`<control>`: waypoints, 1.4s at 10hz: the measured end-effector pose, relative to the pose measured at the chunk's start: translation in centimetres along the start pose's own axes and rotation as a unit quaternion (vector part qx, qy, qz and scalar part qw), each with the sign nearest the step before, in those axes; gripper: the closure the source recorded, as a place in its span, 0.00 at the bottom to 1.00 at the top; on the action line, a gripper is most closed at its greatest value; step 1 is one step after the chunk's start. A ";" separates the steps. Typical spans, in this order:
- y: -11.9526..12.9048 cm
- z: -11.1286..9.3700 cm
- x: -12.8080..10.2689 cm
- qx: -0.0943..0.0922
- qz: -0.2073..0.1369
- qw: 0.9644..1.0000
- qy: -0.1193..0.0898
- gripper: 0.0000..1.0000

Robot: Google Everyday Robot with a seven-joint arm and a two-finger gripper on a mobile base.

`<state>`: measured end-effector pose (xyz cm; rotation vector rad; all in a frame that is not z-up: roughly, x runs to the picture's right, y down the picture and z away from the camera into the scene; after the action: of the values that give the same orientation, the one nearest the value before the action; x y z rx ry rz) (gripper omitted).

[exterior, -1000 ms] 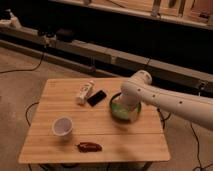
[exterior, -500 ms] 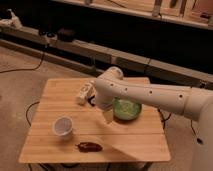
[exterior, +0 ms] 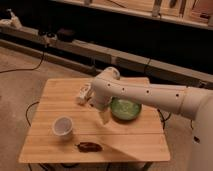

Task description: Drag the pepper across the table

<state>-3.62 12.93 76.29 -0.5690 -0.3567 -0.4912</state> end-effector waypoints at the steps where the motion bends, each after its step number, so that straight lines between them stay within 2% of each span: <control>1: 0.5 0.1 -1.7 -0.002 0.004 1.000 0.001 0.20; 3: 1.6 0.5 -5.3 -0.009 0.015 1.000 -0.005 0.20; 5: 3.2 1.2 -7.1 -0.019 0.040 0.999 0.003 0.20; 6: 4.1 1.9 -7.5 -0.028 0.058 0.998 0.010 0.20; 8: 6.5 3.4 -7.7 -0.049 0.111 0.992 0.019 0.20; 9: 7.3 4.0 -7.8 -0.055 0.131 0.990 0.014 0.20; 11: 8.7 5.4 -8.8 -0.065 0.165 0.984 -0.016 0.20; 14: 8.7 5.4 -8.9 -0.065 0.165 0.984 -0.018 0.20</control>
<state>-7.34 25.52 72.86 -0.7491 -0.2592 -0.1863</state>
